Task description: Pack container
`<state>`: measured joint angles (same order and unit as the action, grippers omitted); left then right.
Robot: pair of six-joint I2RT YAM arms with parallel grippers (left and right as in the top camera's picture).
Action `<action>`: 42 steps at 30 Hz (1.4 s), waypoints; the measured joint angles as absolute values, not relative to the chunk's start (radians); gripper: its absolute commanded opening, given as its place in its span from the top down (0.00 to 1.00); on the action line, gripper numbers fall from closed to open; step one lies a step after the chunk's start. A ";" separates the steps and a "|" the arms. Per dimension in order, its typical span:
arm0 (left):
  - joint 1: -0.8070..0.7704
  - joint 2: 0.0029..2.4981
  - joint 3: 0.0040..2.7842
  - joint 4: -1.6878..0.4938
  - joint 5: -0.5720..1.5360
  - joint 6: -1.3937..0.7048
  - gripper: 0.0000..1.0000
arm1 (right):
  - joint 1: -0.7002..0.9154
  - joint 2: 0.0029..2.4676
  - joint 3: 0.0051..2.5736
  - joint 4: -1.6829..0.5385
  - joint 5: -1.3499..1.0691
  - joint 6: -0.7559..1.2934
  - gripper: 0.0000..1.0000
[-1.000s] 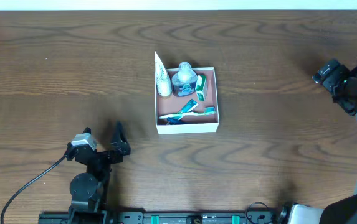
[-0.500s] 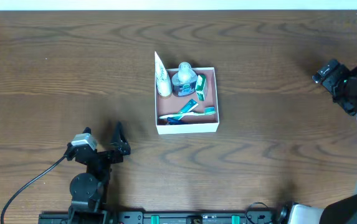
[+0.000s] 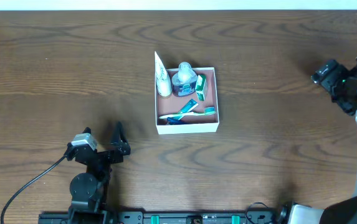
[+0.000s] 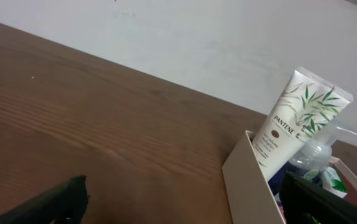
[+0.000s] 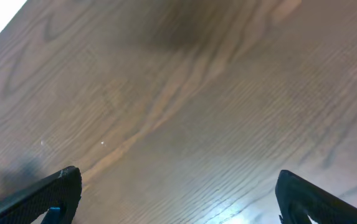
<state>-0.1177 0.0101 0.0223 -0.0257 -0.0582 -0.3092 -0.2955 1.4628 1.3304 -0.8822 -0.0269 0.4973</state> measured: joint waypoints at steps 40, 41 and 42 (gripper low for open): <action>-0.118 0.010 0.024 -0.030 -0.055 -0.309 0.02 | 0.086 0.363 0.382 -0.084 -0.081 0.139 0.01; -0.118 0.010 0.024 -0.030 -0.055 -0.309 0.02 | 0.083 0.332 0.356 -0.073 -0.086 0.131 0.01; -0.118 0.010 0.024 -0.029 -0.055 -0.309 0.02 | 0.083 0.305 0.332 -0.068 -0.090 0.125 0.01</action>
